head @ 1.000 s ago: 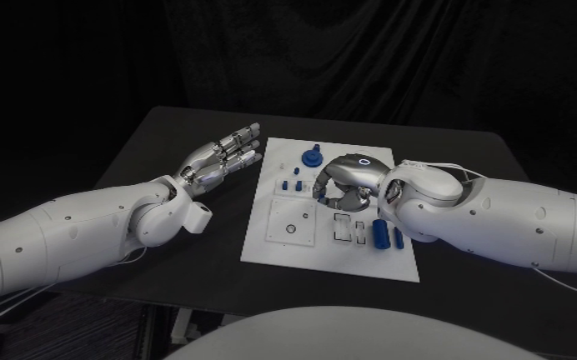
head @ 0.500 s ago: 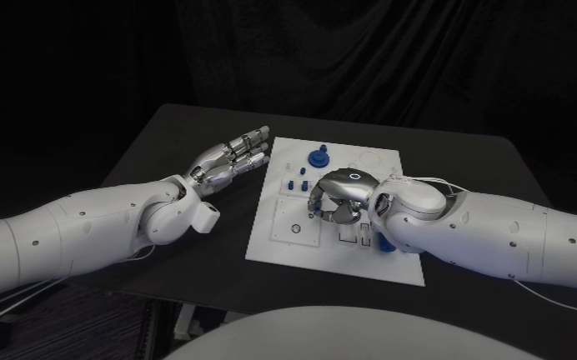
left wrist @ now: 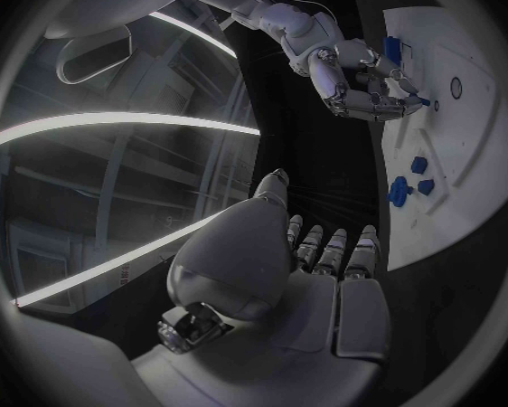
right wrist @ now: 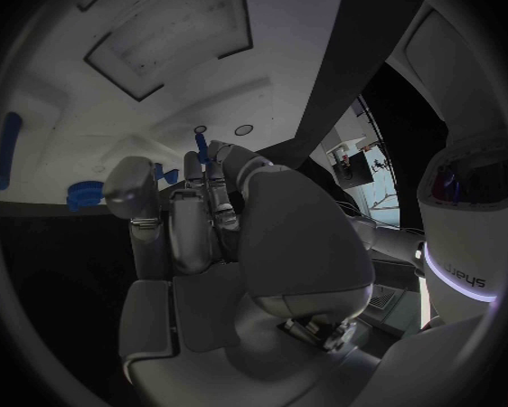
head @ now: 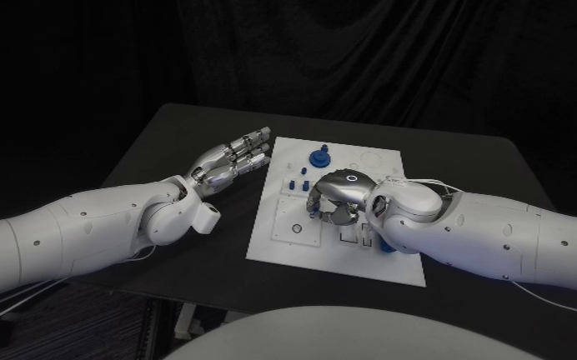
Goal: Assemble the parts on the task board
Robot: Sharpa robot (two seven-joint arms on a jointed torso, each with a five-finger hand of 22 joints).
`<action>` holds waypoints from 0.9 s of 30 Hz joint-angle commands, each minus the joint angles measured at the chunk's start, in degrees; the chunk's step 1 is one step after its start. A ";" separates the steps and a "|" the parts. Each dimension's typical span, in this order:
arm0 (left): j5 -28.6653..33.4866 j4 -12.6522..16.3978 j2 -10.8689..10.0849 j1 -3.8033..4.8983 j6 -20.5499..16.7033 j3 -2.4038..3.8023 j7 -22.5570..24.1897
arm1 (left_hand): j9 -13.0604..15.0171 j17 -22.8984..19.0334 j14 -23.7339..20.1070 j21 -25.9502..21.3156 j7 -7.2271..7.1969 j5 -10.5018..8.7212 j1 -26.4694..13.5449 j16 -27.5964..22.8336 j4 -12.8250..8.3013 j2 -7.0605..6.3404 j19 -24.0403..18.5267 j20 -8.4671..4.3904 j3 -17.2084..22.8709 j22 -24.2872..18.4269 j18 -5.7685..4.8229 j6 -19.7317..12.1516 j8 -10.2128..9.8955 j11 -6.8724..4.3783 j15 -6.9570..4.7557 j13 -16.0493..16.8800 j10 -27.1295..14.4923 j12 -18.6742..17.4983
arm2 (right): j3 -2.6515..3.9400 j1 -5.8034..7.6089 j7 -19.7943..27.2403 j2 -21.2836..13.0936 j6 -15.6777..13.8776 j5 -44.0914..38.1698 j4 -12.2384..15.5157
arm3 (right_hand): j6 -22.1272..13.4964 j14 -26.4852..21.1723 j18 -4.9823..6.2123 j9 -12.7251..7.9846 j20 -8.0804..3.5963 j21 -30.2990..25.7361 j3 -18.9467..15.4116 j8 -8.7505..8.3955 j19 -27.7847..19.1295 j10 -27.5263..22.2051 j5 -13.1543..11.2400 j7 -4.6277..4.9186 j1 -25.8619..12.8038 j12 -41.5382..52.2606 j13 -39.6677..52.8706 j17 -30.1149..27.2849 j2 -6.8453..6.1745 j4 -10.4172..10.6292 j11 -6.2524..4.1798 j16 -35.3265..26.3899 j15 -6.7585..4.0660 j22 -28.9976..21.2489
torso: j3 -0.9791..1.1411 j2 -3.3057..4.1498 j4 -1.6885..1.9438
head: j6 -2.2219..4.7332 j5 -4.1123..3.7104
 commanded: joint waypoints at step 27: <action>0.39 -0.46 0.73 -0.17 1.38 0.07 1.62 | 0.04 0.03 -0.26 -0.11 -0.17 0.08 -1.08 0.31 -0.29 0.10 -0.18 0.06 0.13 -0.09 0.35 -0.18 0.01 0.11 0.29 0.03 -0.17 0.30 | 0.04 -1.00 -0.37 1.57 -0.32 -1.48 -1.65 | -0.64 0.12 -0.35 0.25 -0.26 -0.13 -0.36 -0.46 0.03 1.28 -0.70 -0.08 0.13 0.03 0.09 -0.21 0.01 -0.13 -1.14 0.00 -0.03 6.72 | -0.07 -0.06 -0.24 | 0.00 1.05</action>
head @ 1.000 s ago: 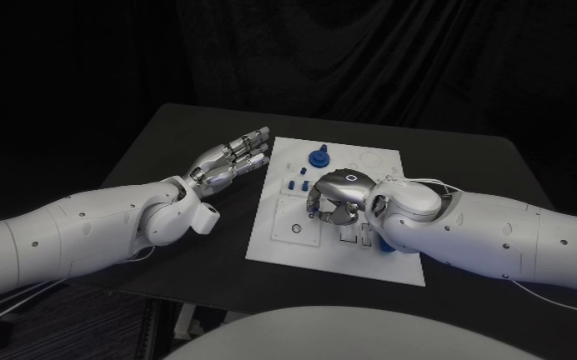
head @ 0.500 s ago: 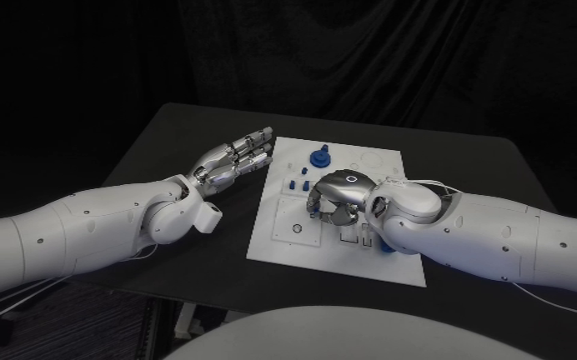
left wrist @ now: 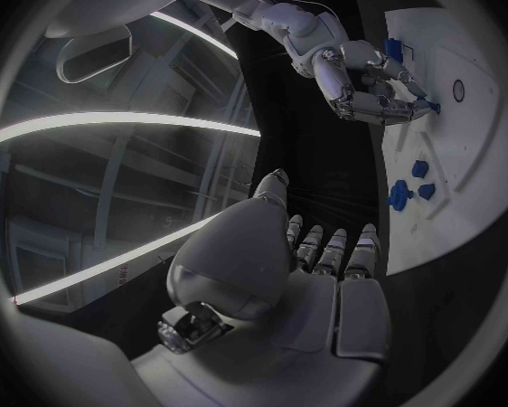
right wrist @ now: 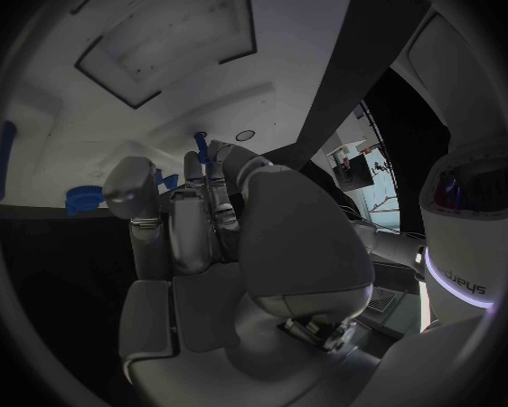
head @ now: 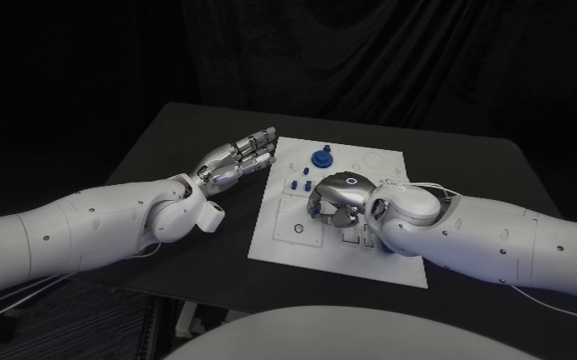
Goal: Assemble the parts on the task board
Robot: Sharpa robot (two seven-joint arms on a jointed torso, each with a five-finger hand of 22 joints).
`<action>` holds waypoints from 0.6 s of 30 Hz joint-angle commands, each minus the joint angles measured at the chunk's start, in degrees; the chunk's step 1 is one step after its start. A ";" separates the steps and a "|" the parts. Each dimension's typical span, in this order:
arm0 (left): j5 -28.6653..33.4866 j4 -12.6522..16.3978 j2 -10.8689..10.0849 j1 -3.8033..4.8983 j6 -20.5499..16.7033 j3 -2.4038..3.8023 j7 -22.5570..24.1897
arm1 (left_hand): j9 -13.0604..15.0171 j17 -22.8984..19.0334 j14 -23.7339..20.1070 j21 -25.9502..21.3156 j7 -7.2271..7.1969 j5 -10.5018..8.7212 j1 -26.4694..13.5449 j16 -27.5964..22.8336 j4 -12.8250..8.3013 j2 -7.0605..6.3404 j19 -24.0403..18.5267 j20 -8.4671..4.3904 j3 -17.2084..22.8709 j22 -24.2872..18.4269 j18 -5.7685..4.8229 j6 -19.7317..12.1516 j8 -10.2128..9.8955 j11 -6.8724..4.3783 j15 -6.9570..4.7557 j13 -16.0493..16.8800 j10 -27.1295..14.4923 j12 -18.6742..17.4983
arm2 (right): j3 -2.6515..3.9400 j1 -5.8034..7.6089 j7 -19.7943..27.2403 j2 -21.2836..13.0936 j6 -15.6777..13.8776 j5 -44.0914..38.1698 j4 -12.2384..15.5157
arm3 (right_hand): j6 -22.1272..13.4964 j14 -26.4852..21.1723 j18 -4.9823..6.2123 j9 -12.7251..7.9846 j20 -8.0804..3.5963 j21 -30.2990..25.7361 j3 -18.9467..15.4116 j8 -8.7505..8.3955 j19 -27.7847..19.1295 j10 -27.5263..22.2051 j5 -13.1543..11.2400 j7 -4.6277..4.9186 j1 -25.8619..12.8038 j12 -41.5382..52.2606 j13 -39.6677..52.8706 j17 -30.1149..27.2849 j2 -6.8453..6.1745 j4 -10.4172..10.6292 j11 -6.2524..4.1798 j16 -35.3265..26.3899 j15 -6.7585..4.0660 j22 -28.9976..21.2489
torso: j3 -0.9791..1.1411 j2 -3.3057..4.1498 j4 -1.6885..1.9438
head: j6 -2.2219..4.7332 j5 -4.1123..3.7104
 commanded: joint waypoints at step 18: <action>0.38 -0.30 0.46 -0.16 1.13 0.06 1.18 | 0.05 0.04 -0.25 -0.69 -0.09 -0.08 -0.60 0.32 -0.16 0.14 -1.03 -0.07 -0.05 -0.59 0.49 -0.18 0.01 0.09 0.32 0.02 -0.22 0.28 | 0.02 -0.35 -0.48 0.34 0.36 -0.55 -0.42 | -0.46 0.08 -0.35 0.10 -0.26 -0.18 -0.20 -0.28 0.01 1.28 -0.36 0.12 0.14 0.37 0.03 -0.14 0.05 0.03 -1.13 -0.07 -0.02 6.67 | -0.05 -0.09 0.03 | 0.00 0.02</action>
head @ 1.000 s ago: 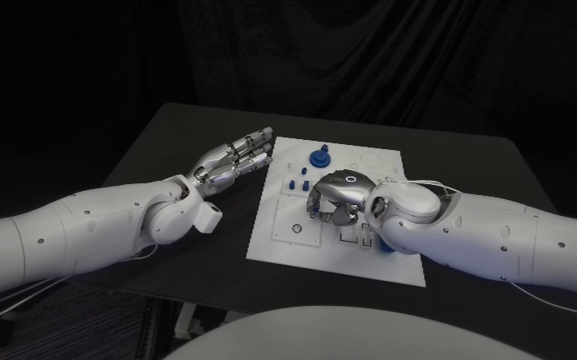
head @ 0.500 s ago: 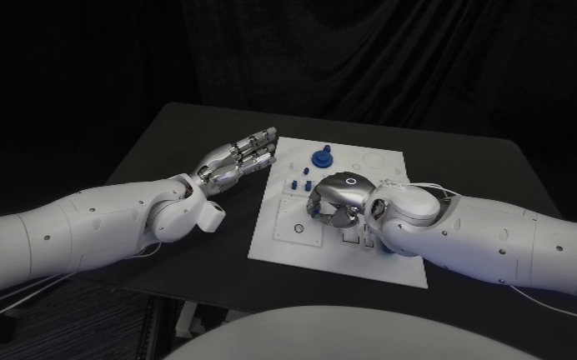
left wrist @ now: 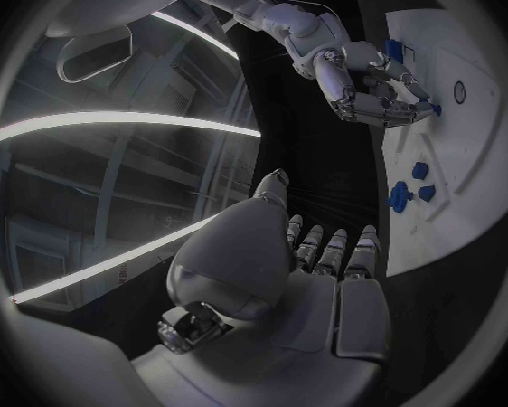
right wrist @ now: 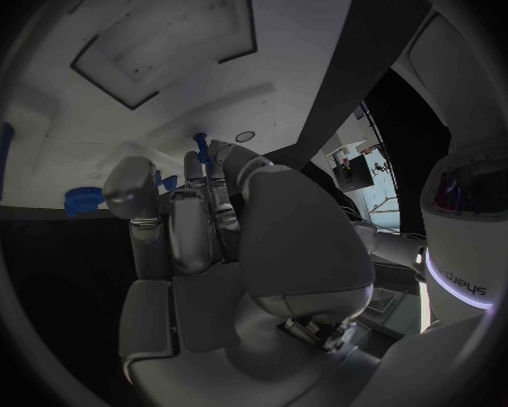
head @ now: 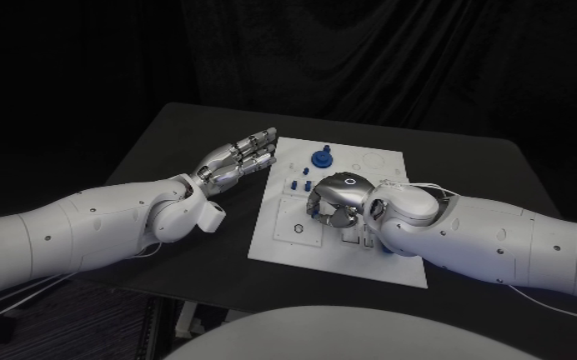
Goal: Assemble the parts on the task board
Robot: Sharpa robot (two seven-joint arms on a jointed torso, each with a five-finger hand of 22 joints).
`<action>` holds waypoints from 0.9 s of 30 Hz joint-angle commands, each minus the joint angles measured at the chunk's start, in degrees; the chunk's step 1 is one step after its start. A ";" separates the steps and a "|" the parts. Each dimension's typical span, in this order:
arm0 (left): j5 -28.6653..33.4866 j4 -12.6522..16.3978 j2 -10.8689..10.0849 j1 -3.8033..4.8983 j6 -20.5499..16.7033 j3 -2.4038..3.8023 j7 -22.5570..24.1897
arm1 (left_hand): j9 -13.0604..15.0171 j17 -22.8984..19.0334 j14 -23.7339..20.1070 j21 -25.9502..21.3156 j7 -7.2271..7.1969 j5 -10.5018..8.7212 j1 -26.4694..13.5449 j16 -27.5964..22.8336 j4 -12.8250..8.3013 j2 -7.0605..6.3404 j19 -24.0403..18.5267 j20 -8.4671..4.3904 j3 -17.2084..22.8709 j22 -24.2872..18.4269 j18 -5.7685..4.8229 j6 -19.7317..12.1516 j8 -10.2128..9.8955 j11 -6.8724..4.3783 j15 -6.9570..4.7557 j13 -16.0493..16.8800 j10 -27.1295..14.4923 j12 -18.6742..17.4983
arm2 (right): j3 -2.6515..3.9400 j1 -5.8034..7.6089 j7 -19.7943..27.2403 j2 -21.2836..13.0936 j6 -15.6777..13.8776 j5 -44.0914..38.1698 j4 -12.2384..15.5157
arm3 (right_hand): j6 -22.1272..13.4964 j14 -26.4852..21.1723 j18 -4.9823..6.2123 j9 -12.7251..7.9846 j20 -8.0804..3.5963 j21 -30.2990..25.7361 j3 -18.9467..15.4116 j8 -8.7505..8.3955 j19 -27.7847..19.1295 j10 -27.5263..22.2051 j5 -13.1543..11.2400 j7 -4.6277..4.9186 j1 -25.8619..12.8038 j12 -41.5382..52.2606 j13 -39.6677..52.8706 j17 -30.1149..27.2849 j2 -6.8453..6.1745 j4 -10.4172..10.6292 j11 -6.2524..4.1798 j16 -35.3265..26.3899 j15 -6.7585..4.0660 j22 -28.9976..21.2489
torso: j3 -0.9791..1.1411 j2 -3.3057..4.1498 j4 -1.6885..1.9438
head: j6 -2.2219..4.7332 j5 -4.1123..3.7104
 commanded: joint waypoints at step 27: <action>0.38 -0.10 0.32 -0.21 1.44 0.07 0.32 | 0.11 0.05 -0.04 -0.51 0.76 -0.23 -0.63 0.32 -0.55 0.27 -0.79 0.00 0.04 -0.37 0.30 0.30 0.08 0.01 0.22 0.01 -0.26 0.25 | 0.03 -1.37 -1.26 0.87 2.67 -0.49 -1.21 | -5.17 -1.46 0.22 -0.45 0.71 -4.21 -0.31 -3.91 -2.13 -3.83 -4.14 0.96 -0.52 -2.61 -0.40 -2.65 -0.42 1.16 0.32 -1.88 1.19 5.67 | -0.01 0.07 -0.01 | 0.00 0.15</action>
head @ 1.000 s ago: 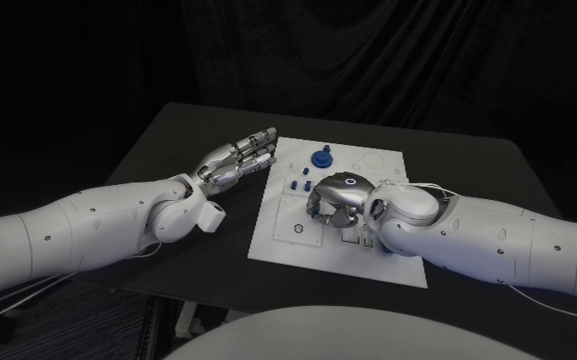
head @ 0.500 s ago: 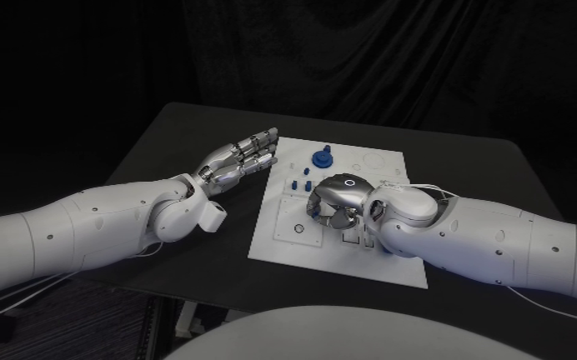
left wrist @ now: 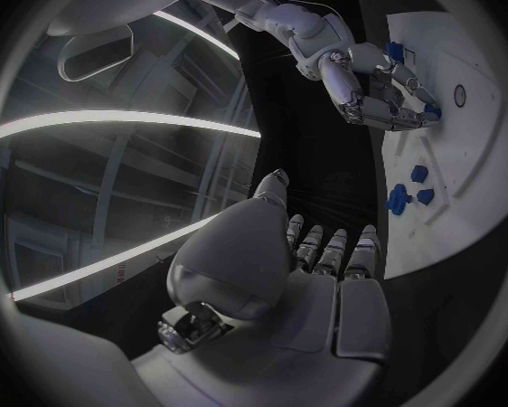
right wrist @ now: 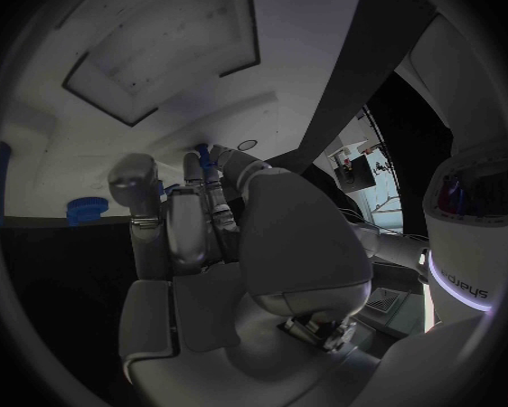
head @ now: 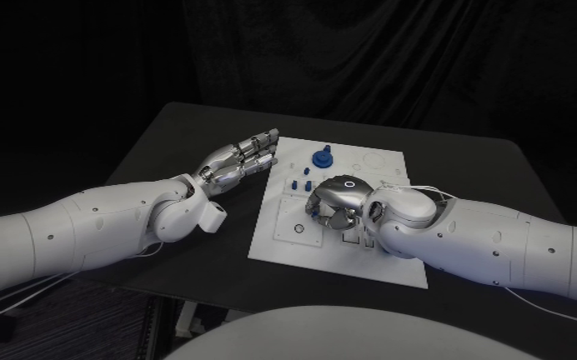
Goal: Assemble the parts on the task board
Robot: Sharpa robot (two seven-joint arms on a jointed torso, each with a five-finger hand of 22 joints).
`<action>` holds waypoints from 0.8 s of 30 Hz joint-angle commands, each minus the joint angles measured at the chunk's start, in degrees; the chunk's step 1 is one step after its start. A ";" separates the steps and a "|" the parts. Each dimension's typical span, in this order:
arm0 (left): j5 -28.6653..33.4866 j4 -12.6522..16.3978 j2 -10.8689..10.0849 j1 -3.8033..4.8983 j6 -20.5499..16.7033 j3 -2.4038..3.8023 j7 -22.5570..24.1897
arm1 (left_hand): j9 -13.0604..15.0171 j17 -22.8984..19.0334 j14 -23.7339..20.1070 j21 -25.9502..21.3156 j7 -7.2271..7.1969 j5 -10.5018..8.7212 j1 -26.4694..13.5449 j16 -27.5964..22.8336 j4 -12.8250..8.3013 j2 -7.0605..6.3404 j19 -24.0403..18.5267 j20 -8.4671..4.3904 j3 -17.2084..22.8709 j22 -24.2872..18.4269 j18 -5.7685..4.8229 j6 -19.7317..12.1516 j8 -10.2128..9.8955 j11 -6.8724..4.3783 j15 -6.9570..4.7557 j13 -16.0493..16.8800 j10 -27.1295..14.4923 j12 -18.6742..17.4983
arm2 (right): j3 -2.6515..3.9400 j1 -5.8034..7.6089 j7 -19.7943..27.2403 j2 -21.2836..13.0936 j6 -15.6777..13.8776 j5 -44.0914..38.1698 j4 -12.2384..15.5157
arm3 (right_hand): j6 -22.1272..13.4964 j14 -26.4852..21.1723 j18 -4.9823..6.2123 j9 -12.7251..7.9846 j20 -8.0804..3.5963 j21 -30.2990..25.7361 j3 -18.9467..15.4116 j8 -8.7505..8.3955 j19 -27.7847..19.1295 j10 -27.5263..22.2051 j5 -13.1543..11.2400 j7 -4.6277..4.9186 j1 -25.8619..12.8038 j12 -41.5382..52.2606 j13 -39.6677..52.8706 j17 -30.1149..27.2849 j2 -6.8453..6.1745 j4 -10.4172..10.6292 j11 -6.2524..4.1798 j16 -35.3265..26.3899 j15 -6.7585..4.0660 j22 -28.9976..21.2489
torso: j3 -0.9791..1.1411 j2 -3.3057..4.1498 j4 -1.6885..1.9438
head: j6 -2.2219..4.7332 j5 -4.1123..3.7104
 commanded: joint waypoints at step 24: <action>0.38 -0.40 0.31 -0.37 1.34 0.07 0.04 | 0.10 0.05 -0.06 -0.17 0.85 -0.35 -0.63 0.31 -0.48 0.07 -0.32 -0.01 0.00 -0.14 0.28 0.28 0.14 -0.08 0.23 0.00 -0.31 0.21 | -0.15 -0.43 -1.29 -1.01 0.80 -0.44 0.79 | -9.35 -5.14 1.73 -3.38 2.48 -10.94 -5.72 -2.53 -5.70 -15.47 -3.83 -2.19 -0.87 0.39 1.62 -5.50 -1.74 3.44 3.02 -3.23 2.36 3.50 | -0.01 -0.04 -0.08 | 0.00 -0.03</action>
